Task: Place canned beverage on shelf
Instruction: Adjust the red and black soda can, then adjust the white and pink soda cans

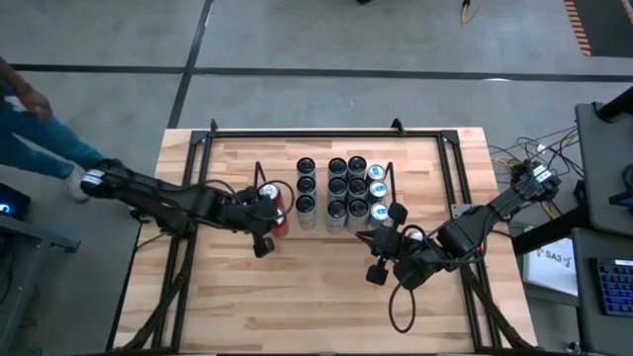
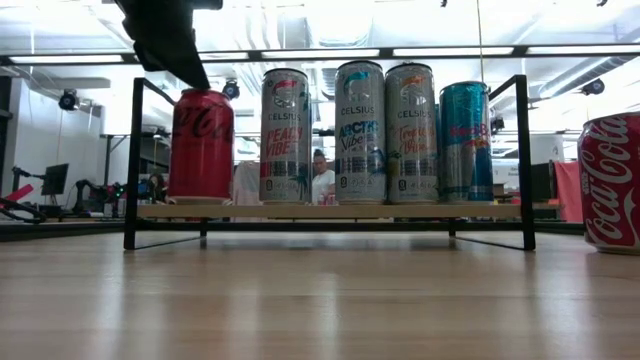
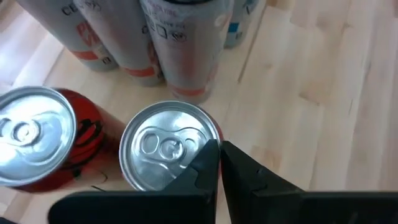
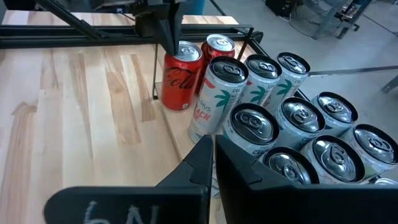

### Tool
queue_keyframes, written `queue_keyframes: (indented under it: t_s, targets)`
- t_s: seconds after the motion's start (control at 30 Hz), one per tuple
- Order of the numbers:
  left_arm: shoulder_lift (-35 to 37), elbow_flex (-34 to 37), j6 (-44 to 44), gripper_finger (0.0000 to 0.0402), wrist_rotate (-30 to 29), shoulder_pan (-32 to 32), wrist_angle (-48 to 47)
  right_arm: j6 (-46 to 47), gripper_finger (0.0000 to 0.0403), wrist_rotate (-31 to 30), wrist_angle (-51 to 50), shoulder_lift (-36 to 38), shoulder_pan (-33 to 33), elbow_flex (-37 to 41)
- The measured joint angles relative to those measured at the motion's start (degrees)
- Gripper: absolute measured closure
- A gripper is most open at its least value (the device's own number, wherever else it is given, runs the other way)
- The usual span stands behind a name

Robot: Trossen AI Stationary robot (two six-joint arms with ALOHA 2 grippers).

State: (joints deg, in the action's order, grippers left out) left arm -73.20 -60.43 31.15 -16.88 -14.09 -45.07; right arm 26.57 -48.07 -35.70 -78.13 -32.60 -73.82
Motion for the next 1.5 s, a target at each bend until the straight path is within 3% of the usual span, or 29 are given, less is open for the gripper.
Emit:
queue_keyframes:
  t_s: [0.47,0.87,1.17,1.3,1.5]
  targets:
    - [-0.97,-4.40,3.98,0.0402,-1.81,-0.17,-9.45,0.00,0.0394,0.00,0.00,-0.04,0.00,0.00]
    - [-0.91,-6.18,4.12,0.0401,-3.90,-0.24,-8.65,-0.15,0.0394,0.01,-0.04,-0.07,0.00,0.00]
    - [-0.91,-9.66,-11.17,0.0401,-16.26,-0.39,0.63,-0.15,0.0394,0.02,-0.39,-0.07,0.00,0.01]
    - [-0.91,-9.51,-20.88,0.0401,-17.12,1.37,3.05,-0.15,0.0394,0.02,-0.39,-0.07,0.00,0.01]
    - [-0.88,-9.27,-24.32,0.0401,-17.14,5.59,3.12,-0.16,0.0394,0.02,-0.39,-0.08,0.00,0.02]
